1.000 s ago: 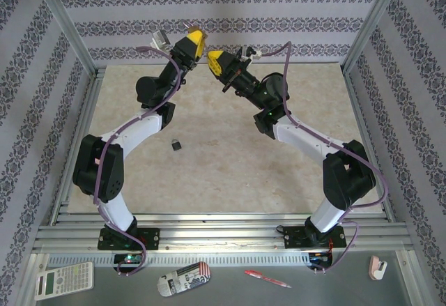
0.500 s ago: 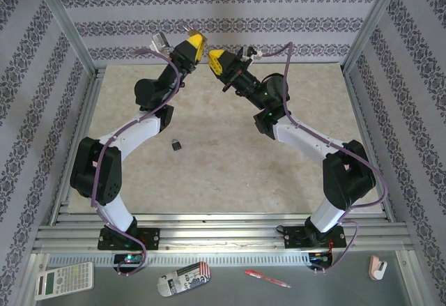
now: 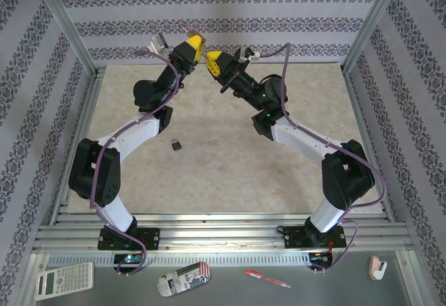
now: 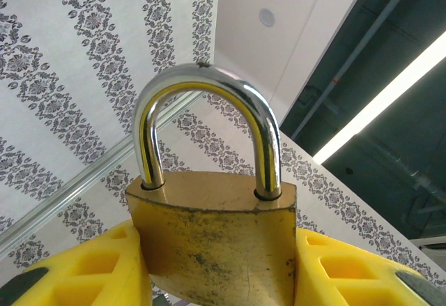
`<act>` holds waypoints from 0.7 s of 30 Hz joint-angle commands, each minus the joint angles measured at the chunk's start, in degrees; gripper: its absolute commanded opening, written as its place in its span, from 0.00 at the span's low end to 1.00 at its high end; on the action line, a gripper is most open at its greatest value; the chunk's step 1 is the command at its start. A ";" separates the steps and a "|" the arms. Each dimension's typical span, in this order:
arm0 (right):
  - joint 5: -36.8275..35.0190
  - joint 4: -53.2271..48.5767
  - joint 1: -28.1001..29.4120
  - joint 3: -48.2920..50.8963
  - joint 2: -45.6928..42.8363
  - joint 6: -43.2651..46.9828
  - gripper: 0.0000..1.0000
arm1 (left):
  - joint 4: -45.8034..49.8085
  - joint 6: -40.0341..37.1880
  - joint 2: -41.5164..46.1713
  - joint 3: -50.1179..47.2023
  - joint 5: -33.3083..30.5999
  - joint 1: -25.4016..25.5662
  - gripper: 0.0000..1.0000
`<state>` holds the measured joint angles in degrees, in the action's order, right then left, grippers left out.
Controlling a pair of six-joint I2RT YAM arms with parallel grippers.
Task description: Unlock with the key
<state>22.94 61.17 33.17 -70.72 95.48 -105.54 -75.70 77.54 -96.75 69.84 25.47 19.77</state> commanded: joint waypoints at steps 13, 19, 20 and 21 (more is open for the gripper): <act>-1.15 5.44 1.20 -0.65 2.72 -3.01 0.00 | -3.82 -2.31 3.12 -1.28 5.70 -0.08 0.00; 0.93 3.37 -0.29 -0.74 1.17 -4.22 0.00 | -0.42 -4.50 4.75 -2.71 11.52 -0.19 0.00; 1.20 2.82 -0.66 -0.65 0.86 -4.54 0.00 | 0.35 -5.18 5.23 -3.32 12.22 -0.28 0.00; 1.44 2.42 -1.10 -0.35 0.61 -5.08 0.00 | 1.06 -5.84 5.74 -3.93 12.94 -0.32 0.00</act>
<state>24.18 63.26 33.04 -70.72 97.45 -109.12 -73.67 74.83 -94.72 67.11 28.60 18.33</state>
